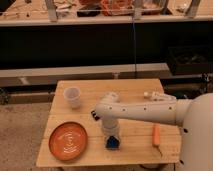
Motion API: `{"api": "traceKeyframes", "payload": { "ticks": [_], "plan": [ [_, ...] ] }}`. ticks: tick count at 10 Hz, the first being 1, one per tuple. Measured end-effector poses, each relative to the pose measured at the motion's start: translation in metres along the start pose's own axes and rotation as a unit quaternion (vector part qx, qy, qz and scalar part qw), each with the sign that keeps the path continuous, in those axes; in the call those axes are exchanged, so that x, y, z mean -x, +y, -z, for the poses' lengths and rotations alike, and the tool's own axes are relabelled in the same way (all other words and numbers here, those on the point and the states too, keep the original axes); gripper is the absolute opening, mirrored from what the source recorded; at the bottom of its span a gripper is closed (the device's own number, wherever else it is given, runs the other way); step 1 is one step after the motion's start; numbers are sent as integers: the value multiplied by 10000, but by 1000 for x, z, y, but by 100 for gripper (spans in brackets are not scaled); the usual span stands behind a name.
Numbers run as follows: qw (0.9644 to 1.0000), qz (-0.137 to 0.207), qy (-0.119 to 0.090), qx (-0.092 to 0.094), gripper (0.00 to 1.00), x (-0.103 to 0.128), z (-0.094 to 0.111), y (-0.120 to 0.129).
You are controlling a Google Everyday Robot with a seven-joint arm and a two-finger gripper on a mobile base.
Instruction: Wipe the white sponge on the table
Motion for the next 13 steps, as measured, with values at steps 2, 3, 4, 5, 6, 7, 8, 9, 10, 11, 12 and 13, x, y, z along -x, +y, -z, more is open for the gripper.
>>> {"api": "traceKeyframes", "payload": {
  "ticks": [2,3,4,5,6,7,8,9,10,11,12,13],
  "plan": [
    [9998,191,73,5,0,-19,3,-11],
    [9998,173,138,-5,0,-32,7,-8],
    [9996,126,252,-3,0,-46,11,1],
    [9995,44,309,-43,0,-53,16,12],
    [9992,-107,361,-129,0,-58,20,30],
    [9986,-268,387,-236,0,-61,23,48],
    [9979,-405,397,-313,0,-62,24,62],
    [9963,-622,414,-432,0,-62,24,82],
    [9941,-841,415,-538,0,-58,25,99],
    [9921,-1007,415,-616,0,-52,24,111],
    [9907,-1127,387,-650,0,-41,23,121],
    [9899,-1186,371,-682,0,-28,20,123]
  ]
}}
